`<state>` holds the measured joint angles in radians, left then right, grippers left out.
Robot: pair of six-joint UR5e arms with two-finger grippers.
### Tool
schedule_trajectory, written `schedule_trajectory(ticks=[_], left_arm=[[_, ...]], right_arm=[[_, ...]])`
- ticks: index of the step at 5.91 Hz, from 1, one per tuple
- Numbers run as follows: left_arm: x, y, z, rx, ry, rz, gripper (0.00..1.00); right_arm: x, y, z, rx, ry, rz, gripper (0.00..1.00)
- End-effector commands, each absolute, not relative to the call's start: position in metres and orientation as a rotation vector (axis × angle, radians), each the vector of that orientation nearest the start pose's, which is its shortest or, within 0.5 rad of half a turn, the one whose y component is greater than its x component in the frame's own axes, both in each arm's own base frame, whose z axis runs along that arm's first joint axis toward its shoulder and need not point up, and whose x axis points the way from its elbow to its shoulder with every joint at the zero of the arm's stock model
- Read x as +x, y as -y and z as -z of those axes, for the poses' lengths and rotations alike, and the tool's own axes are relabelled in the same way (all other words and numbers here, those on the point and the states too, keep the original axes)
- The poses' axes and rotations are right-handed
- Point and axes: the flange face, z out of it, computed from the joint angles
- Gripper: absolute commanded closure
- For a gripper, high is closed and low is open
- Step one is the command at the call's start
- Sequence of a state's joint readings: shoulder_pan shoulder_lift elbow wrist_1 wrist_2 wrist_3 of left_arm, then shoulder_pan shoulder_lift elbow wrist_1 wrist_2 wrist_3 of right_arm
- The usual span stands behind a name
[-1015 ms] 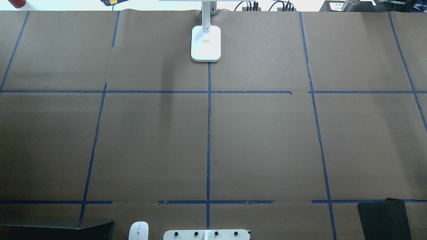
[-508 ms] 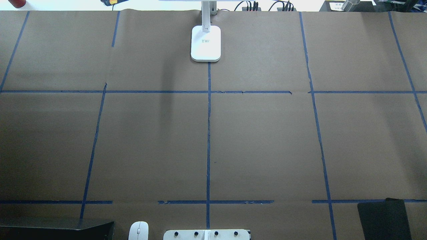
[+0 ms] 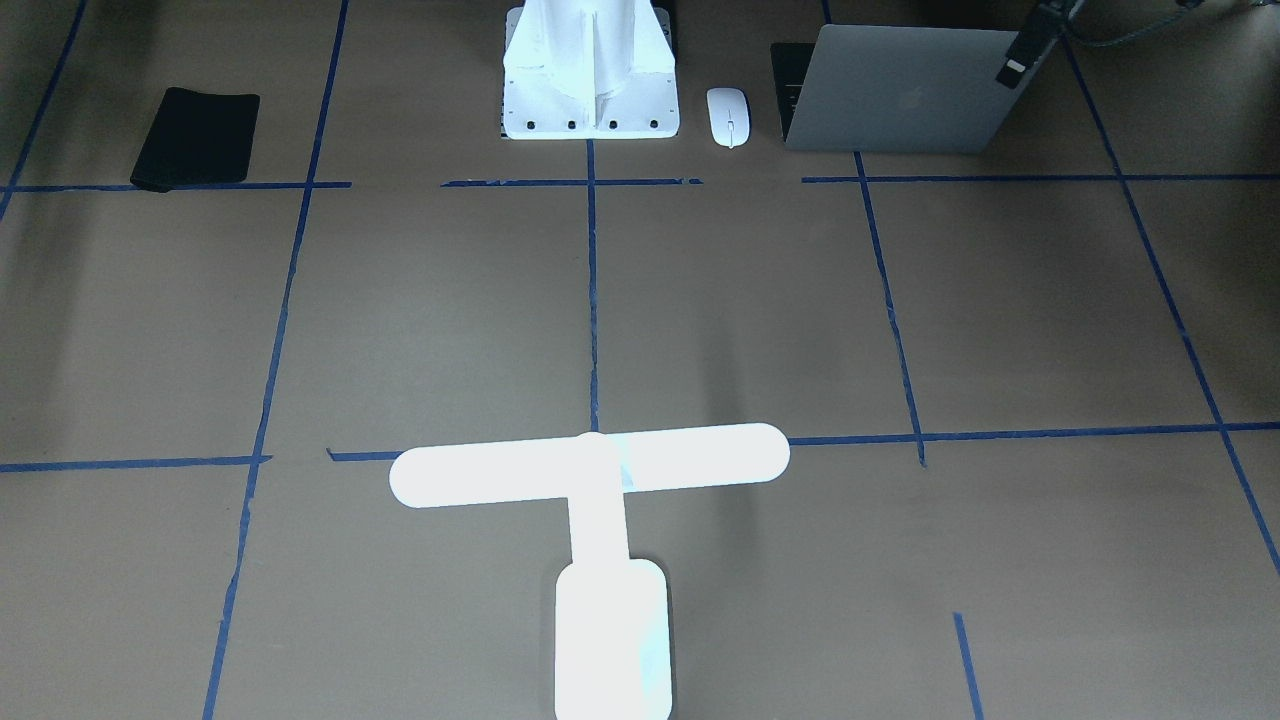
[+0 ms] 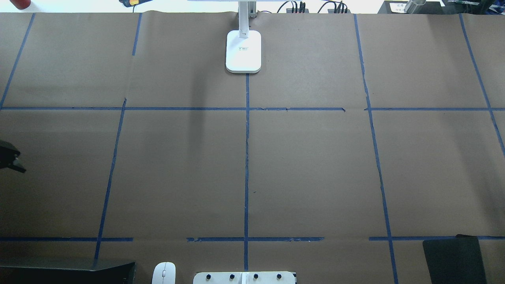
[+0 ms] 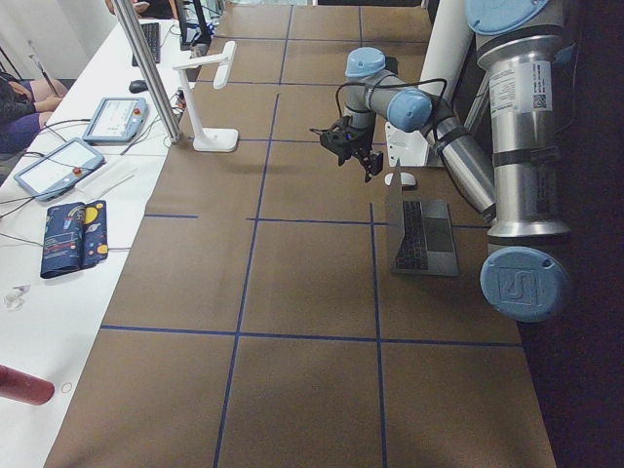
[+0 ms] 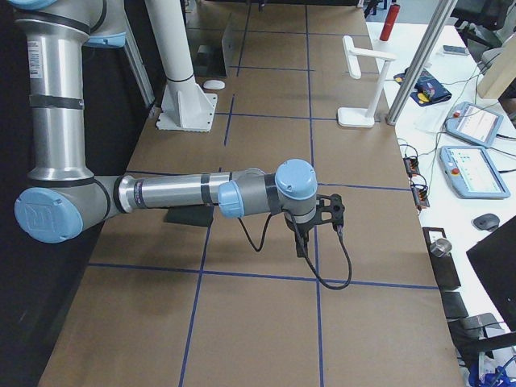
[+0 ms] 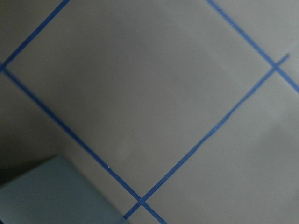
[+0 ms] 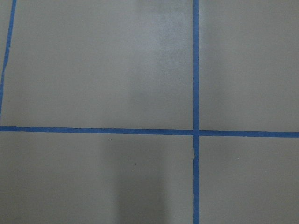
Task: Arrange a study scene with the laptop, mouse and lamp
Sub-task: 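Carry the open silver laptop with the left gripper toward the table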
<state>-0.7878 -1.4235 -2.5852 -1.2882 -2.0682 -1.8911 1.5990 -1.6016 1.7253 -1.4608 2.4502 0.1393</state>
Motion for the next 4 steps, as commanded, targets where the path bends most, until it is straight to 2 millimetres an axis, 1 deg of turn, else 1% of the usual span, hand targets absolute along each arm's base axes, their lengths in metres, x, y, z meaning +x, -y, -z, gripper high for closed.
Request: schedule_trajectory(ticks=[1, 2, 4], left_arm=[[0.213, 0.256, -0.297, -0.385, -0.614, 1.103, 0.02], [0.239, 0.237, -0.305, -0.363, -0.542, 1.154, 0.01], [0.242, 0.223, -0.311, -0.370, -0.444, 1.229, 0.00]], right_arm=[[0.067, 0.486, -0.572, 0.181, 0.922, -0.035, 0.00], [0.067, 0.483, -0.572, 0.186, 0.922, -0.043, 0.00], [0.067, 0.489, -0.563, 0.211, 0.919, -0.034, 0.00]])
